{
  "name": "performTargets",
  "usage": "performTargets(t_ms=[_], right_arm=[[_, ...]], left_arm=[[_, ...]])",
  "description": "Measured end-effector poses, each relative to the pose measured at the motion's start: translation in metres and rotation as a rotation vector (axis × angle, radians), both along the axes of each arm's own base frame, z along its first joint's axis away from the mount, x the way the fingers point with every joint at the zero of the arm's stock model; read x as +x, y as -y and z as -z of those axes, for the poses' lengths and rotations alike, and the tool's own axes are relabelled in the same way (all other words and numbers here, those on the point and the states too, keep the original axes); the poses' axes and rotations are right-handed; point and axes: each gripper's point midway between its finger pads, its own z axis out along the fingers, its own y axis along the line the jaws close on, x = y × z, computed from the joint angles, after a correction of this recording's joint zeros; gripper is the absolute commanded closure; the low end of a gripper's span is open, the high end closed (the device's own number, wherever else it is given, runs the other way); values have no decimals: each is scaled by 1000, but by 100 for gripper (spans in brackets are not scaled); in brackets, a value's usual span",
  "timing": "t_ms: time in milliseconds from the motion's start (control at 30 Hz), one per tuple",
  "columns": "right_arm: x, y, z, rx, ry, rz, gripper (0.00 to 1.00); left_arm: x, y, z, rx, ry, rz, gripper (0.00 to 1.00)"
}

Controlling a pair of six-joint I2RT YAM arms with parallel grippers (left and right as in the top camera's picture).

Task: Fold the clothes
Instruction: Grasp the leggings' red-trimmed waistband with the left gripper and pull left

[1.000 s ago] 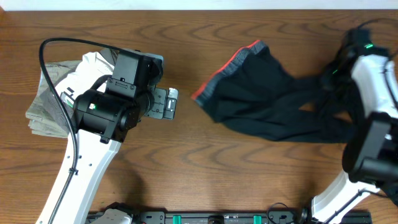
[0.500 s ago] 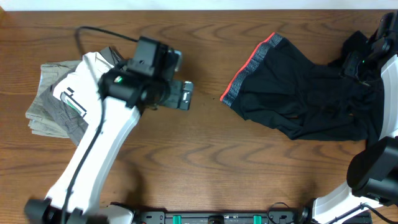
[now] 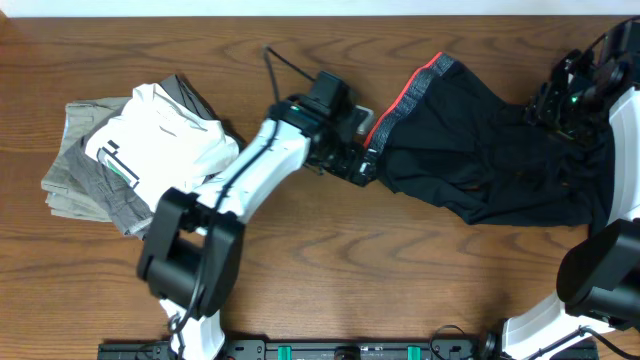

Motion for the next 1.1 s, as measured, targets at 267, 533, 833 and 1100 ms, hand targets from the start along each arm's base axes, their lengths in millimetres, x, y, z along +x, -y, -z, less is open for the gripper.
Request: performTargets(t_ms=[267, 533, 833, 1100], right_arm=[[4, -24, -1, 24, 9, -56, 32], [6, -30, -2, 31, 15, -71, 33], [3, -31, -1, 35, 3, -71, 35], [1, -31, 0, 39, -8, -71, 35]], left_arm=[[14, 18, 38, -10, -7, -22, 10], [28, 21, 59, 5, 19, -55, 42], [41, 12, 62, 60, 84, -82, 92], [43, 11, 62, 66, 96, -77, 21]])
